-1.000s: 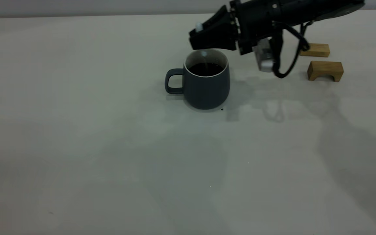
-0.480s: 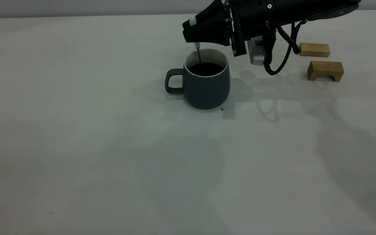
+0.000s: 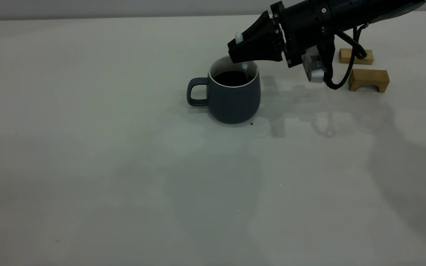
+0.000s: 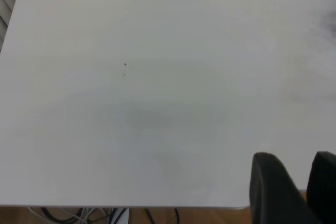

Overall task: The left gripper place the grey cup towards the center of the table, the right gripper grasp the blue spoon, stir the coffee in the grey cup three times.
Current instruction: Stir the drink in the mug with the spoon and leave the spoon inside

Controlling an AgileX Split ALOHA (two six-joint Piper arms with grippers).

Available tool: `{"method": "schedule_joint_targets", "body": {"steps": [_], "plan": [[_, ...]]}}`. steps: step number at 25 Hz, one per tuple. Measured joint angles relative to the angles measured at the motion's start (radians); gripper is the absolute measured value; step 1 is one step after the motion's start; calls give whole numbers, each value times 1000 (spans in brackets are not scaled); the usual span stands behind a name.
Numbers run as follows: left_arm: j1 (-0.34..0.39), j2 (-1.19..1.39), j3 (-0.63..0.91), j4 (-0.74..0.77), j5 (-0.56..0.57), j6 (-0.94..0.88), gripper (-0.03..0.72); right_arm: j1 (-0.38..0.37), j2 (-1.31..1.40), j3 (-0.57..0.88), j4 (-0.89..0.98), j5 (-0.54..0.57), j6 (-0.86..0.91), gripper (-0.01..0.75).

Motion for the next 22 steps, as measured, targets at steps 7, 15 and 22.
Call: {"method": "schedule_joint_targets", "body": {"steps": [7, 15, 22], "plan": [[0, 0, 0, 0, 0, 0, 238, 62, 0, 0, 118, 0, -116, 128], [0, 0, 0, 0, 0, 0, 238, 41, 0, 0, 165, -59, -271, 128], [0, 0, 0, 0, 0, 0, 238, -13, 0, 0, 24, -28, -117, 128]]}}
